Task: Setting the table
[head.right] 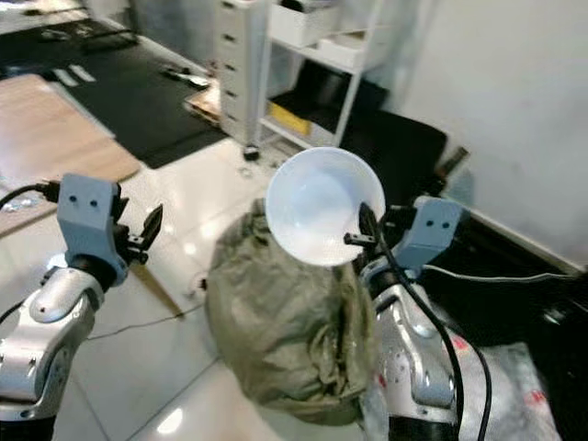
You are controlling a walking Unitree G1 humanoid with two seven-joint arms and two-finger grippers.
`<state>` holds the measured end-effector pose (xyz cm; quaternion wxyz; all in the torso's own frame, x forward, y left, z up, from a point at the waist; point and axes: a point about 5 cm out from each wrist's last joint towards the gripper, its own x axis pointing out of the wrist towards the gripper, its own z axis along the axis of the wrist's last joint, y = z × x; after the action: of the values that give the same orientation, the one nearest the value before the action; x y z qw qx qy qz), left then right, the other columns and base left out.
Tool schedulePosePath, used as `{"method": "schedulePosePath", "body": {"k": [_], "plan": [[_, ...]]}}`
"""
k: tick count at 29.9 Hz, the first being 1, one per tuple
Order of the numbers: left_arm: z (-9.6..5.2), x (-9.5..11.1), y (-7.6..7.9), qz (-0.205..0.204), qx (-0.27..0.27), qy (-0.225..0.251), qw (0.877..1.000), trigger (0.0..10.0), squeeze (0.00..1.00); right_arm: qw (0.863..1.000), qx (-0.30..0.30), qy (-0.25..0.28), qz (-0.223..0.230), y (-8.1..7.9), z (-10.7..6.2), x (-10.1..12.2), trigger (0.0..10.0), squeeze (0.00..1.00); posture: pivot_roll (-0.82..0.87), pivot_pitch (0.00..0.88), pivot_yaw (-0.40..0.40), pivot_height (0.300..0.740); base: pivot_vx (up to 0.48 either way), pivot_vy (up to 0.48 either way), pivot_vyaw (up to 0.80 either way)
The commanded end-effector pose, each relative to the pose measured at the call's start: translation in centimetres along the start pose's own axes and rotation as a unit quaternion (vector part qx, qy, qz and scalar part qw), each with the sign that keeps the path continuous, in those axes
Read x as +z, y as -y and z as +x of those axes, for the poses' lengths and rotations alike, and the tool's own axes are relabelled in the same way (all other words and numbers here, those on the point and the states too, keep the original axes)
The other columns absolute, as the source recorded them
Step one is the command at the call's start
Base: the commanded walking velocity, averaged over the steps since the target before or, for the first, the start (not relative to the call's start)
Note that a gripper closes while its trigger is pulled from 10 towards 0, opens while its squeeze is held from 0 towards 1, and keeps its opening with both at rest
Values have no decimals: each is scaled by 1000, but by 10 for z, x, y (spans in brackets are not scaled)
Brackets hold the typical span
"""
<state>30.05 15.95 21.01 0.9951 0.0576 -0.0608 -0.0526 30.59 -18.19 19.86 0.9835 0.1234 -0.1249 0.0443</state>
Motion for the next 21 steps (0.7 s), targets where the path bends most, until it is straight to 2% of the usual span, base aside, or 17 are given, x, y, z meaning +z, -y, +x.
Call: {"method": "schedulePosePath", "body": {"k": [1, 21], "plan": [[0, -4, 2, -1, -3, -8, 1000, 10000, 0, 1000, -6, 1, 3, 3, -2, 0, 10000, 0, 5, 18, 70, 740, 0, 0, -788], [0, -7, 5, -4, -8, -13, 1000, 10000, 0, 1000, -5, -4, -3, 4, -3, 0, 10000, 0, 0, 23, 65, 740, 0, 0, -786]]}}
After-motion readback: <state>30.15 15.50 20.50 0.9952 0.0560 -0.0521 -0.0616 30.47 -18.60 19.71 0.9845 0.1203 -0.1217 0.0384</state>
